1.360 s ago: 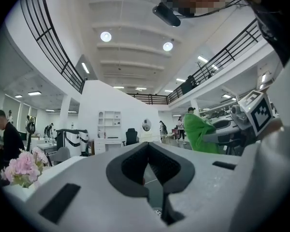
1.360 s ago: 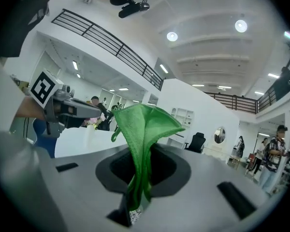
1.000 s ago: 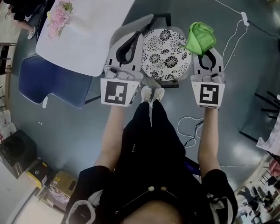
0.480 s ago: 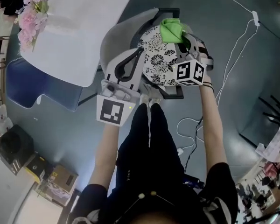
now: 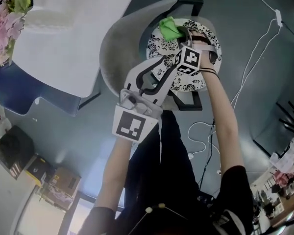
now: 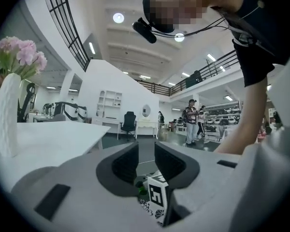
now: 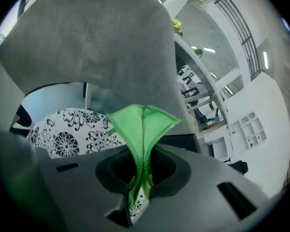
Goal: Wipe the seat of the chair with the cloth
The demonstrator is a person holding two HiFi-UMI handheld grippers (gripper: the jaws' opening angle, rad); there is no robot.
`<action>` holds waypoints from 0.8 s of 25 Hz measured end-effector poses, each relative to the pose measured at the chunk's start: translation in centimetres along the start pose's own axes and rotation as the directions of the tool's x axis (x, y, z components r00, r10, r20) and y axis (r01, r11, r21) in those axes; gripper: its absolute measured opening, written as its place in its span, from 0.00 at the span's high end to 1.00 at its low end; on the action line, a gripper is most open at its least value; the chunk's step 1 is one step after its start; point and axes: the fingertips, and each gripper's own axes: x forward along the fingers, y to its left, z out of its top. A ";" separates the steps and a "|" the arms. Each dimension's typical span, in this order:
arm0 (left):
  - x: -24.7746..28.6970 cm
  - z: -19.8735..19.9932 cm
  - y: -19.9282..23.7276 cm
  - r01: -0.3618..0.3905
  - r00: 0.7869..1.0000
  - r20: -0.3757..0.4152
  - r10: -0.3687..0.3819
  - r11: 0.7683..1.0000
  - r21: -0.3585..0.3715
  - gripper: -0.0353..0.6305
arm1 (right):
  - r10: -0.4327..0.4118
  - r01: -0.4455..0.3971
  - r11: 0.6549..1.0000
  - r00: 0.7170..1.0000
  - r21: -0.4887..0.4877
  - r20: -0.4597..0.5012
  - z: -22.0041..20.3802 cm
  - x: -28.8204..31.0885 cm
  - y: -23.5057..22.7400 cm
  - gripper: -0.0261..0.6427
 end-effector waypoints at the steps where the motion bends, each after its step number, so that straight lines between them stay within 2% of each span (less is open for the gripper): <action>1: 0.0 -0.4 -0.1 0.003 1.000 -0.005 -0.003 1.000 -0.002 0.81 | 0.005 -0.005 1.000 1.000 -0.006 -0.020 -0.3 0.9 0.2 0.89; 6: -0.4 -1.9 -1.0 0.023 1.000 -0.013 -0.023 0.999 -0.023 0.81 | 0.024 -0.024 1.000 0.998 -0.008 -0.063 -1.6 4.7 1.0 0.89; 11: -0.9 -3.7 -0.9 0.034 0.999 -0.037 -0.035 0.999 -0.039 0.81 | 0.112 -0.113 0.993 0.990 -0.014 -0.088 -1.9 6.8 3.4 0.89; 15: -0.7 -3.5 -0.3 0.016 1.000 -0.014 -0.017 0.998 -0.054 0.81 | 0.177 -0.182 0.983 0.979 -0.038 -0.103 -2.3 6.5 6.1 0.89; 20: 0.0 -3.0 0.4 0.006 1.000 -0.008 -0.006 1.000 -0.016 0.81 | 0.238 -0.244 0.968 0.967 -0.060 -0.095 -2.2 4.1 10.1 0.89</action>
